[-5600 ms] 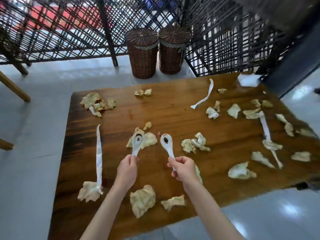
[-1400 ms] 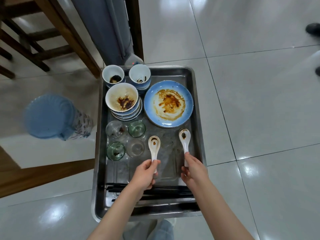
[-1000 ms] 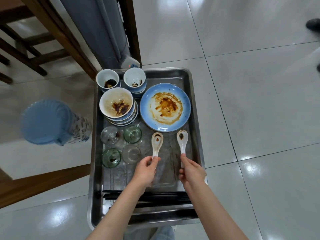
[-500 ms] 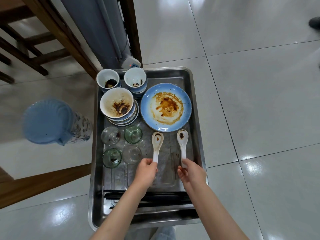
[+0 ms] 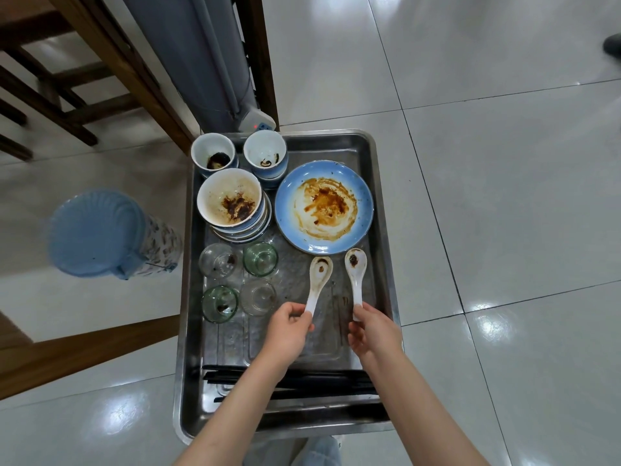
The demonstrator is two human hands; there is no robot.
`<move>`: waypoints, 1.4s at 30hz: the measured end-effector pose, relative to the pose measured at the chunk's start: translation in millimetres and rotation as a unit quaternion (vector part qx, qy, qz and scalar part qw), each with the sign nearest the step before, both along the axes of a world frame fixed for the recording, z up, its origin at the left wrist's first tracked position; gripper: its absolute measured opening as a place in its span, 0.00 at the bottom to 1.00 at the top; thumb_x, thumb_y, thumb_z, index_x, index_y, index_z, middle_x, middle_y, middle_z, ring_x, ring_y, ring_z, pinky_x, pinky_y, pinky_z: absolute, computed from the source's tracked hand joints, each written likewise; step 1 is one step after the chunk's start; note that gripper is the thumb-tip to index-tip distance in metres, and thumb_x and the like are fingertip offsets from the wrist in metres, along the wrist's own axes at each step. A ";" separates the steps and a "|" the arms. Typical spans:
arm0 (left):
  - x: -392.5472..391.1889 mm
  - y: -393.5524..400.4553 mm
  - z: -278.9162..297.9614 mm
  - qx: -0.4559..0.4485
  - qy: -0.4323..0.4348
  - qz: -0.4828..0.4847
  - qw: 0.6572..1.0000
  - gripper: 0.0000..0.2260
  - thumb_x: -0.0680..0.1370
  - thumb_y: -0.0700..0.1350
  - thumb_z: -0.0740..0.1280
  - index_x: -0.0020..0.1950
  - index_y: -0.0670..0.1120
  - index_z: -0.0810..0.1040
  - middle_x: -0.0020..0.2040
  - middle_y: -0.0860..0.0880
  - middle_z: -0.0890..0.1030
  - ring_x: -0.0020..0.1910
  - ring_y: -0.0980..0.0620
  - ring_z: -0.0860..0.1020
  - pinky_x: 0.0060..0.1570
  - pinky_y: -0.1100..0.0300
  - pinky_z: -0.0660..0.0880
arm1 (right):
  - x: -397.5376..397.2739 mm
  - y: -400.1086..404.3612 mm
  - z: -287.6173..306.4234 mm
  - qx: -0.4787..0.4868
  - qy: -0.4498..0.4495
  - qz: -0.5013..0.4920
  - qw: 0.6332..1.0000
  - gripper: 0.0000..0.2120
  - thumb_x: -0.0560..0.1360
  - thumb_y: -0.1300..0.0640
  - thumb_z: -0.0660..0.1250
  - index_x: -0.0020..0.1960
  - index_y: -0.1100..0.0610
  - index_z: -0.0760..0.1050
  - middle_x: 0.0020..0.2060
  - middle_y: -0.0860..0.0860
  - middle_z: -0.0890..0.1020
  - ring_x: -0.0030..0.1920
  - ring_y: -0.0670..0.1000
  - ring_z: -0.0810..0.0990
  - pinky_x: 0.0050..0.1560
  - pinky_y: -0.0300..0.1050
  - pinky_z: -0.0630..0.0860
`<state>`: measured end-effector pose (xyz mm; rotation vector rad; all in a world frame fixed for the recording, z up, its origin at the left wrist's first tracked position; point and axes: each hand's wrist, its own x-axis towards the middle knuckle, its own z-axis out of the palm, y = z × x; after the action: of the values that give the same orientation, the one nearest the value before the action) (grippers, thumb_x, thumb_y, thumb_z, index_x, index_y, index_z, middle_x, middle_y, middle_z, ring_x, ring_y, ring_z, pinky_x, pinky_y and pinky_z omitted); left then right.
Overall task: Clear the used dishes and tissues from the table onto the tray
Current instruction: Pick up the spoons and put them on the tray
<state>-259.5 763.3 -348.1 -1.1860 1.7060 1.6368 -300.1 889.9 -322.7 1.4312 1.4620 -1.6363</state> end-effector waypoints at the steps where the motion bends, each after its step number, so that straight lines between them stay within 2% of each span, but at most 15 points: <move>1: -1.7 1.1 0.6 0.005 0.000 0.006 1.000 0.03 0.79 0.43 0.63 0.50 0.46 0.75 0.38 0.50 0.79 0.34 0.56 0.75 0.31 0.65 0.68 | 0.0 0.5 -0.1 0.000 0.001 0.003 1.000 0.05 0.74 0.64 0.68 0.45 0.55 0.77 0.40 0.55 0.80 0.36 0.49 0.76 0.37 0.43 0.74; 4: -4.0 5.1 3.6 0.026 0.004 0.007 1.000 0.03 0.78 0.42 0.64 0.50 0.45 0.75 0.37 0.50 0.81 0.28 0.58 0.72 0.27 0.66 0.67 | 0.1 1.3 -0.4 0.000 0.001 0.009 1.000 0.05 0.74 0.64 0.68 0.45 0.55 0.77 0.40 0.55 0.80 0.36 0.49 0.76 0.36 0.43 0.74; 7: -4.2 8.5 9.3 0.050 0.005 0.009 0.999 0.04 0.78 0.41 0.65 0.52 0.44 0.74 0.38 0.49 0.82 0.26 0.59 0.73 0.22 0.69 0.67 | 1.1 1.7 -1.2 -0.002 0.004 0.011 1.000 0.05 0.74 0.63 0.68 0.48 0.56 0.78 0.42 0.56 0.80 0.37 0.49 0.76 0.36 0.43 0.74; 12: -5.5 9.9 15.2 0.058 0.009 -0.001 0.998 0.07 0.78 0.42 0.66 0.56 0.45 0.75 0.43 0.50 0.83 0.31 0.59 0.76 0.22 0.72 0.67 | 3.4 2.3 -0.7 -0.009 0.010 0.008 1.000 0.05 0.74 0.62 0.69 0.50 0.56 0.78 0.44 0.56 0.82 0.38 0.50 0.77 0.39 0.45 0.75; 21: -3.1 7.5 17.5 0.054 0.007 0.000 0.999 0.05 0.78 0.44 0.66 0.53 0.49 0.74 0.47 0.50 0.82 0.36 0.58 0.77 0.23 0.74 0.68 | 3.6 4.0 1.4 -0.039 0.013 0.003 0.999 0.11 0.74 0.60 0.70 0.55 0.58 0.77 0.45 0.56 0.81 0.39 0.50 0.78 0.43 0.45 0.76; 26: -1.6 4.8 18.1 0.036 -0.002 -0.006 0.999 0.10 0.78 0.47 0.65 0.58 0.49 0.74 0.51 0.53 0.79 0.42 0.55 0.79 0.23 0.75 0.68 | 4.5 4.3 0.8 -0.044 0.016 0.006 0.999 0.14 0.74 0.60 0.70 0.59 0.58 0.76 0.46 0.56 0.82 0.42 0.52 0.80 0.47 0.47 0.77; 30: 2.6 1.5 19.8 0.029 -0.007 -0.005 1.000 0.13 0.77 0.47 0.66 0.61 0.49 0.72 0.51 0.55 0.78 0.45 0.56 0.78 0.24 0.74 0.69 | 7.3 5.5 1.9 -0.044 0.010 0.015 0.999 0.19 0.74 0.58 0.70 0.63 0.59 0.73 0.50 0.57 0.82 0.48 0.54 0.81 0.49 0.48 0.77; 36: 8.6 -3.9 28.5 0.019 -0.011 -0.012 1.000 0.17 0.77 0.48 0.67 0.64 0.49 0.70 0.47 0.58 0.77 0.44 0.59 0.77 0.28 0.72 0.69 | 8.3 8.7 9.3 -0.034 -0.003 0.039 0.999 0.22 0.73 0.55 0.71 0.64 0.58 0.71 0.55 0.56 0.80 0.52 0.54 0.79 0.43 0.46 0.76; 42: 20.9 -13.8 47.0 0.014 -0.007 -0.036 0.999 0.20 0.76 0.51 0.67 0.66 0.51 0.69 0.52 0.56 0.77 0.48 0.56 0.78 0.38 0.67 0.71 | 14.5 10.8 30.0 0.000 0.007 0.080 0.997 0.27 0.71 0.56 0.72 0.67 0.58 0.67 0.60 0.56 0.75 0.57 0.56 0.75 0.57 0.54 0.74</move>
<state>-238.6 749.4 -301.1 -1.1076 1.6909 1.6019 -285.6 900.7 -292.6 1.2702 1.5421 -1.5515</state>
